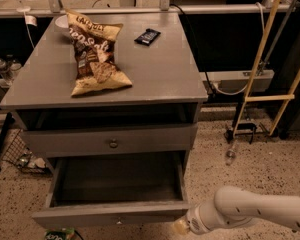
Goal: Close middle drawer
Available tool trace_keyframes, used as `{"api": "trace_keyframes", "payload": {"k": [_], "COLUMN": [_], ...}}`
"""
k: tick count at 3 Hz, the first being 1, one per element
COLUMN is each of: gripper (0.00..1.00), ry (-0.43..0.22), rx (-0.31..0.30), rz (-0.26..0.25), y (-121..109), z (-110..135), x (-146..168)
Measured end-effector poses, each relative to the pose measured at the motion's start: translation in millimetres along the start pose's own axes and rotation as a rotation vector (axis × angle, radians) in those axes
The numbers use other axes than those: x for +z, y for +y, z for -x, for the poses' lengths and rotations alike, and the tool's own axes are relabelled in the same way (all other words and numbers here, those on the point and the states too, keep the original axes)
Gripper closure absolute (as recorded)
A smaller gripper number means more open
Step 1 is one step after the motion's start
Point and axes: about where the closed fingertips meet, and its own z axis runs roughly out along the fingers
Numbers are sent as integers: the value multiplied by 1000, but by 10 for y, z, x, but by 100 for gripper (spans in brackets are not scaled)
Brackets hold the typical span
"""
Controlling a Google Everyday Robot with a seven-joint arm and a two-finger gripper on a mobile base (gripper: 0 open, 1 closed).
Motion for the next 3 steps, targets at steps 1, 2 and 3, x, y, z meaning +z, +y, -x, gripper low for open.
{"api": "trace_keyframes", "payload": {"k": [1,2,3], "gripper": [100,100,100], "ry": [-16,-37,-89], "rx": [0,3,8], "rz": [-38,-92,-135], "y": [-157,-250,-356], "z": [54,89,219], "x": [95,95,89]}}
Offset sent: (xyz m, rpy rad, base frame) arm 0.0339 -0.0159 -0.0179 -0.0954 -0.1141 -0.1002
